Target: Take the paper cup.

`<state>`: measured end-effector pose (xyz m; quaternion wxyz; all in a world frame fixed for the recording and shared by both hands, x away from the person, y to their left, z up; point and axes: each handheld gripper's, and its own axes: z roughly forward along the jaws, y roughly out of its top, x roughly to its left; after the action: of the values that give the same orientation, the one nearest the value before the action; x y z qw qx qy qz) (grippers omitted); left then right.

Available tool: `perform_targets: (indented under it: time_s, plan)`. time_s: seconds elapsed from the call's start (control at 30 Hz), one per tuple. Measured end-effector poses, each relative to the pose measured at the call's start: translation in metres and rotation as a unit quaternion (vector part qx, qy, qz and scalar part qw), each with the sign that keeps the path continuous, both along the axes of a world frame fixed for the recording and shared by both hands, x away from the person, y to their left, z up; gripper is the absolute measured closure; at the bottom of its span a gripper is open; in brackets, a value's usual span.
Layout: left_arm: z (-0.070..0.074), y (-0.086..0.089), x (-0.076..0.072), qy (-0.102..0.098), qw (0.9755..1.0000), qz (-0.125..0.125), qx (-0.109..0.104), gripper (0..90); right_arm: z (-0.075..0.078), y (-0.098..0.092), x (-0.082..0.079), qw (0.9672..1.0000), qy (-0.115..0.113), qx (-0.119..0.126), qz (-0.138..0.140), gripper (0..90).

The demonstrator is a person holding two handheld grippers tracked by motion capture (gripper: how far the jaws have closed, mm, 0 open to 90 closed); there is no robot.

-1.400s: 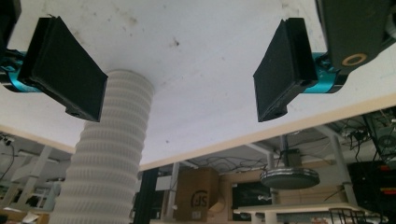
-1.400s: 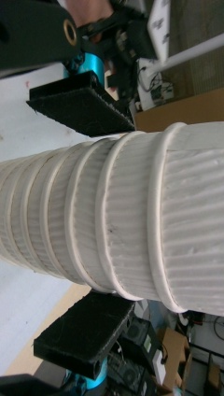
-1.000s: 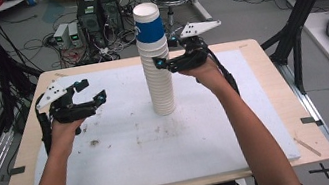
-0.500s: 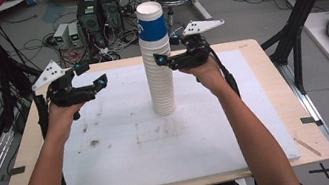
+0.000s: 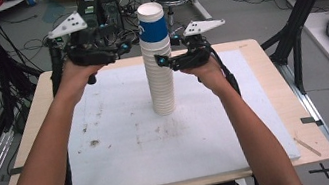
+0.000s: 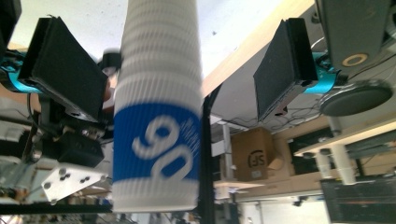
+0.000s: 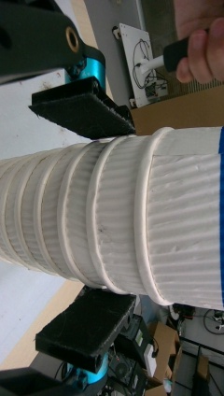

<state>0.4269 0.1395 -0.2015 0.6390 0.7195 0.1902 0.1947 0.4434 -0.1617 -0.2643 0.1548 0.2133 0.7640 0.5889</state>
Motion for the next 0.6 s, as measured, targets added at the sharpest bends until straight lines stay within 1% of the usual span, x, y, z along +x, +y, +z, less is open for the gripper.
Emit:
perform_targets:
  time_s: [0.07,0.1,0.13,0.2,0.3,0.43,0.47,0.5,0.6]
  plan:
    - [0.005,-0.013,0.004,0.002,0.9999,-0.011,-0.002,17.0,0.0,0.0,0.0,1.0,0.0,-0.001,0.0,17.4]
    - [0.008,-0.025,0.007,0.003,0.9998,-0.02,0.0,17.1,0.0,-0.001,0.0,1.0,0.001,-0.002,0.001,17.4]
    - [0.008,-0.025,0.007,0.003,0.9998,-0.02,0.0,17.0,0.0,-0.001,0.0,1.0,0.001,-0.002,0.001,17.4]
    - [0.009,-0.036,0.009,0.005,0.9996,-0.027,0.005,17.0,0.0,-0.002,0.0,1.0,0.001,-0.003,0.001,17.4]
    - [0.009,-0.049,0.014,0.011,0.9995,-0.029,0.012,17.0,0.001,-0.002,-0.001,1.0,0.0,-0.007,0.002,17.4]
    - [0.007,-0.059,0.018,0.016,0.9994,-0.028,0.016,17.0,0.001,-0.003,-0.001,1.0,0.001,-0.007,0.003,17.4]
    - [0.006,-0.061,0.02,0.017,0.9992,-0.029,0.02,17.0,0.001,-0.003,-0.001,1.0,0.001,-0.007,0.003,17.4]
    - [0.005,-0.065,0.023,0.021,0.9991,-0.024,0.028,17.0,0.001,-0.003,-0.002,1.0,0.001,-0.008,0.003,17.4]
    - [0.004,-0.067,0.024,0.022,0.9989,-0.026,0.032,18.6,0.001,-0.003,-0.002,1.0,0.0,-0.008,0.004,17.4]
